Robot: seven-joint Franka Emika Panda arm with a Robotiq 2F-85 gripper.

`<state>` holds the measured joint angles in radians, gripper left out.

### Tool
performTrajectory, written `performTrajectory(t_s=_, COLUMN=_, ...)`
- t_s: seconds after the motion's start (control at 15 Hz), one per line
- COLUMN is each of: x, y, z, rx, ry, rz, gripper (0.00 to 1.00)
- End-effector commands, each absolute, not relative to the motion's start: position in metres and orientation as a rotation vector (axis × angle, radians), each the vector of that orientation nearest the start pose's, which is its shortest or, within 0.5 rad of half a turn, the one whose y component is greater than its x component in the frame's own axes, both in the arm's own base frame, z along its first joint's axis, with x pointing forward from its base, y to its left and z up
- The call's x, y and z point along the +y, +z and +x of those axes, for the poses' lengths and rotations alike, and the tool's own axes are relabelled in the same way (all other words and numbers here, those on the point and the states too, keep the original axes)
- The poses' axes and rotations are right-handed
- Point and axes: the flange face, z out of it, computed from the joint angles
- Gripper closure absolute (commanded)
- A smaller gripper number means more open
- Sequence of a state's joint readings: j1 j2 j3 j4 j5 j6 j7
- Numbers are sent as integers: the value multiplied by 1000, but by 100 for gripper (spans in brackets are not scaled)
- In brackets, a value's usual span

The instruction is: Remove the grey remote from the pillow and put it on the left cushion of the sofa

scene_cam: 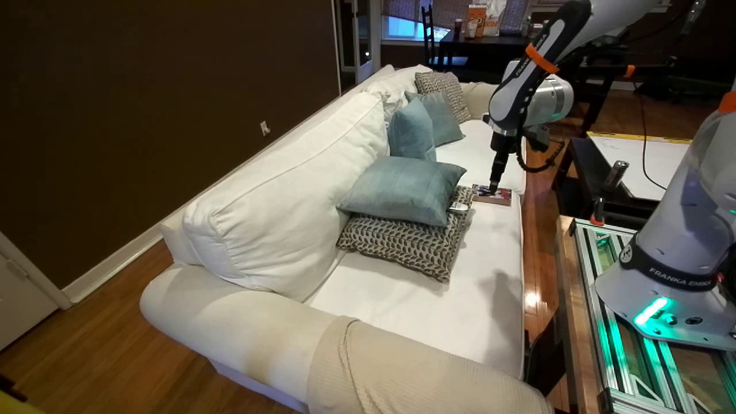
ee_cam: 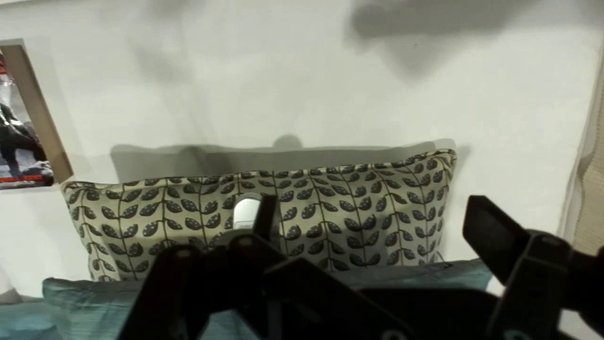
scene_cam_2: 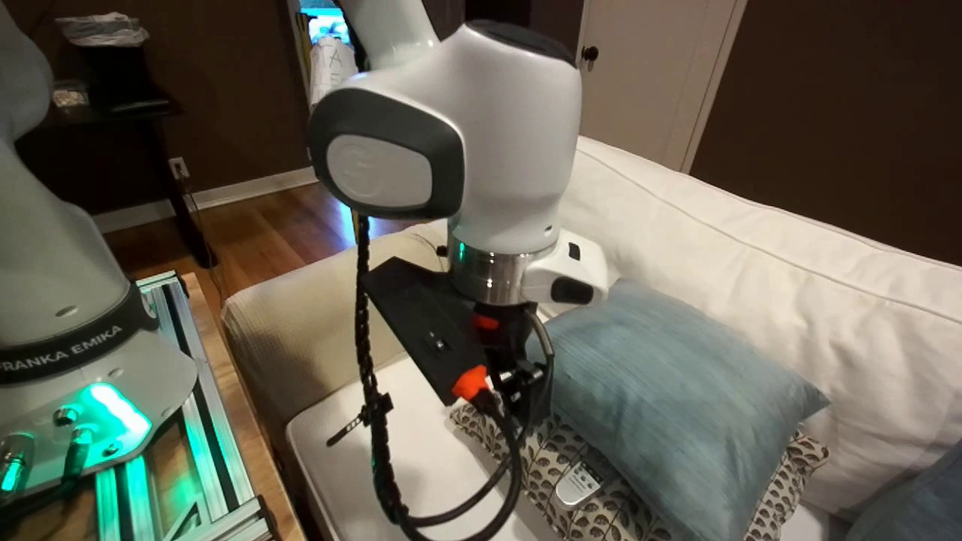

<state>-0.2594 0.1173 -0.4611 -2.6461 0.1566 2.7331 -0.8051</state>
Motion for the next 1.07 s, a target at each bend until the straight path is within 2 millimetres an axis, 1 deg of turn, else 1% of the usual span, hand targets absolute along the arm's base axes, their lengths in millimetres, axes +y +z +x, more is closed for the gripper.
performTrajectory(t_s=0.0, x=-312, y=173, z=315, rx=182, ry=65, rz=-3176, gripper=0)
performTrajectory(t_s=0.07, x=-300, y=191, z=310, rx=130, ry=34, rz=-3149, gripper=0)
performTrajectory(t_s=0.2, x=-308, y=179, z=312, rx=147, ry=64, rz=-3167, gripper=0)
performTrajectory(t_s=0.33, x=-310, y=175, z=314, rx=152, ry=79, rz=-3173, gripper=0)
performTrajectory(t_s=0.4, x=-307, y=176, z=316, rx=84, ry=103, rz=-3164, gripper=0)
performTrajectory(t_s=0.47, x=-308, y=172, z=321, rx=52, ry=104, rz=-3187, gripper=0)
performTrajectory(t_s=0.53, x=-310, y=164, z=328, rx=14, ry=117, rz=-3185, gripper=0)
performTrajectory(t_s=0.67, x=-315, y=150, z=336, rx=-32, ry=146, rz=-3195, gripper=0)
performTrajectory(t_s=0.8, x=-320, y=140, z=343, rx=-75, ry=140, rz=-3218, gripper=0)
performTrajectory(t_s=0.87, x=-324, y=133, z=346, rx=-79, ry=125, rz=-3233, gripper=0)
performTrajectory(t_s=1.0, x=-330, y=119, z=349, rx=-32, ry=76, rz=-3267, gripper=0)
